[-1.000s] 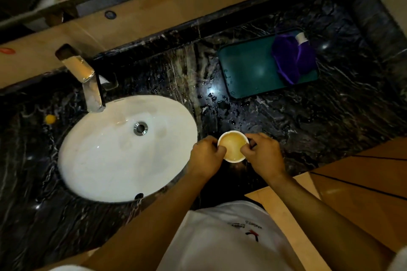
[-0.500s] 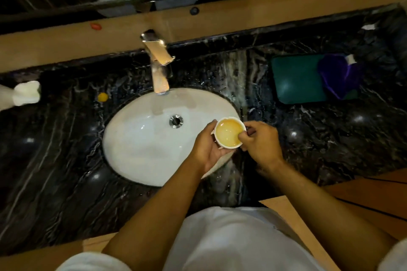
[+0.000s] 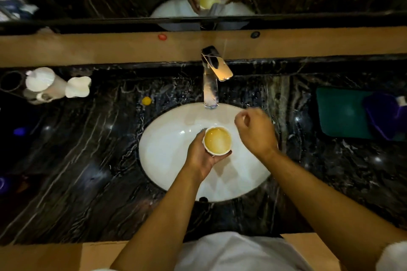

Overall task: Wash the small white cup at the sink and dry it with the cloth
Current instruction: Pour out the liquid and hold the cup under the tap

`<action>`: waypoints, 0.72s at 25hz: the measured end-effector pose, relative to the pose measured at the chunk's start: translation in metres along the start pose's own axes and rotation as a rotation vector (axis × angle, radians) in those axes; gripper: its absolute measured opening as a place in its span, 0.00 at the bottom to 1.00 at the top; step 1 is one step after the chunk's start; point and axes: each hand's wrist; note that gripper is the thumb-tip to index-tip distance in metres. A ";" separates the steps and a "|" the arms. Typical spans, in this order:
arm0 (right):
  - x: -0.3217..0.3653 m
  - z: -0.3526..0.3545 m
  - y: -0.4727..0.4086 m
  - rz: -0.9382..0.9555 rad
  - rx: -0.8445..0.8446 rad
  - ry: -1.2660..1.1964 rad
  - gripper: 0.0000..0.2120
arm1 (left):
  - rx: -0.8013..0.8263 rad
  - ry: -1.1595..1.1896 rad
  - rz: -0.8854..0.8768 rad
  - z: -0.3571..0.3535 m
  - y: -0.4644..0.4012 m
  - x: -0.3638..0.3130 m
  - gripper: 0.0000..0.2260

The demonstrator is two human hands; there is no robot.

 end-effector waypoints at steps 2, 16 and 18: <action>0.036 0.008 -0.023 0.122 -0.211 -0.149 0.11 | -0.056 0.044 -0.013 0.002 -0.009 -0.006 0.18; 0.110 0.004 -0.096 0.303 0.080 0.406 0.30 | -0.102 0.161 -0.092 -0.011 -0.047 -0.034 0.21; 0.112 0.007 -0.097 0.301 0.107 0.409 0.30 | -0.087 0.154 -0.085 -0.013 -0.047 -0.034 0.21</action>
Point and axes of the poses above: each hand's wrist, its own y-axis away from the middle knuckle, its own z-axis out of the back of the hand, x = y × z, and after that the axes turned 13 degrees about -z, right-handed
